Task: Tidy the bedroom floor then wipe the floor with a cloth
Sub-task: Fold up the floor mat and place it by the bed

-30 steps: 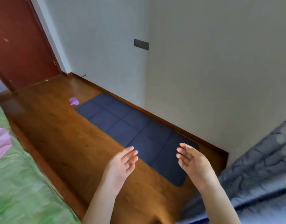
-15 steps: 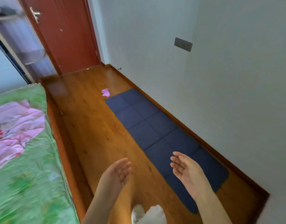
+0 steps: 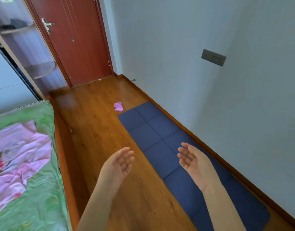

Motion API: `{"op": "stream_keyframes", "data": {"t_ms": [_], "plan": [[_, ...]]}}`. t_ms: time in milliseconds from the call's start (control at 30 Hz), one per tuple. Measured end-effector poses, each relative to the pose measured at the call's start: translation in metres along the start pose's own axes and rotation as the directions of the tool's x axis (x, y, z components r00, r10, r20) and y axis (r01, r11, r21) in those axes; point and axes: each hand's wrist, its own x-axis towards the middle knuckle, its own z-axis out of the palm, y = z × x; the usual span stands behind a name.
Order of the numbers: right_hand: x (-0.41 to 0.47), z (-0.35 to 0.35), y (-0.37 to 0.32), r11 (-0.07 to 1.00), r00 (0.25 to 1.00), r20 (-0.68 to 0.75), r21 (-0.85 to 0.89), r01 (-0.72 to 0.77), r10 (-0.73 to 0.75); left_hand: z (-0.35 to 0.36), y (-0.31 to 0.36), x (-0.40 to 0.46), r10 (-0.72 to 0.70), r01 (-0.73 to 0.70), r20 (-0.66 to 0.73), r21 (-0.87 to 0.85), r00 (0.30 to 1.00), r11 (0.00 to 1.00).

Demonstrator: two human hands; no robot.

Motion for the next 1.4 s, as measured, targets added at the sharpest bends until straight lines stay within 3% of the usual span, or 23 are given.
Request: {"op": "stream_keyframes", "data": {"t_ms": [433,733,967,1267,1400], "plan": [[0.158,0.086,-0.008,0.992,0.997,0.006,0.095,-0.079,0.078,-0.035,0.074,0.142,-0.055,0.053,-0.122,-0.015,0.991,0.998],[0.317,0.183,-0.059,0.996,0.995,0.071,0.061,-0.070,0.065,0.009,0.159,0.304,-0.063,0.068,-0.096,0.046,0.993,0.997],[0.418,0.220,-0.116,0.997,1.000,0.015,0.076,0.013,-0.014,0.042,0.213,0.418,-0.058,0.057,-0.054,-0.023,0.997,0.998],[0.519,0.256,-0.097,0.997,0.987,-0.160,0.074,-0.019,0.031,0.043,0.257,0.568,-0.187,0.187,-0.005,0.022,0.982,0.982],[0.572,0.282,-0.086,0.985,0.959,-0.281,0.171,0.019,0.030,0.036,0.286,0.649,-0.274,0.269,0.032,0.109,0.961,0.957]]}}
